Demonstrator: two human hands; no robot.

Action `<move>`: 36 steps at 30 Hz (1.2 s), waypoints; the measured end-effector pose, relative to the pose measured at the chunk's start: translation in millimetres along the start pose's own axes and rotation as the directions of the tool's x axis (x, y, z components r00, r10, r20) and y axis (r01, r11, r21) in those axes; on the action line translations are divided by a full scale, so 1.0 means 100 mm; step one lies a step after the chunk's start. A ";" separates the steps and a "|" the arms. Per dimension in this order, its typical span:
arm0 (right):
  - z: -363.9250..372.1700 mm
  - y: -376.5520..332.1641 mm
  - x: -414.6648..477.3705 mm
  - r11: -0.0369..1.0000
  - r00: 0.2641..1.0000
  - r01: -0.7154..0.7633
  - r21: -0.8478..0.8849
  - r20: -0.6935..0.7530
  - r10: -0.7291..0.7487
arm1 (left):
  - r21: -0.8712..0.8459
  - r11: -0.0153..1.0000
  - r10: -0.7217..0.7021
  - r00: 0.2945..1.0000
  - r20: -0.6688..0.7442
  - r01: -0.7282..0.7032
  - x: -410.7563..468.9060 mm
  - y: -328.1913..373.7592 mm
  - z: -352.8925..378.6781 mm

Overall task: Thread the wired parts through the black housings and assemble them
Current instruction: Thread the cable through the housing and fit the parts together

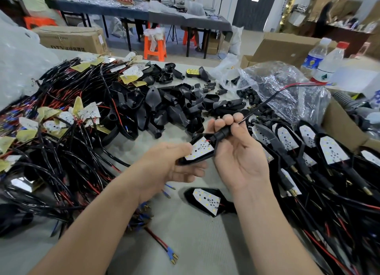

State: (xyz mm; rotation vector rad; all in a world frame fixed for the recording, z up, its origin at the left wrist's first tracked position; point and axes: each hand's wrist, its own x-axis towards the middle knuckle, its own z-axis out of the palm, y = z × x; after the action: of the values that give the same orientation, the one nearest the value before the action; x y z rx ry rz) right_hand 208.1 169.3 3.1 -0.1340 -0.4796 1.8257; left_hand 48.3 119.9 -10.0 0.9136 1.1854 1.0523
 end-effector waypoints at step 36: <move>0.18 -0.47 -0.18 -0.547 0.649 -0.384 -0.744 0.203 -0.733 | 0.072 0.977 0.213 0.927 -0.307 -0.201 0.05 0.06 -0.35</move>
State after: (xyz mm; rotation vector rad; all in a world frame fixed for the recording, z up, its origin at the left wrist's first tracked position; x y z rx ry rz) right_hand 249.8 158.5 35.1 -1.8022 -1.3774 -0.1858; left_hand 13.3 127.1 -11.4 0.9402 1.3968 1.3884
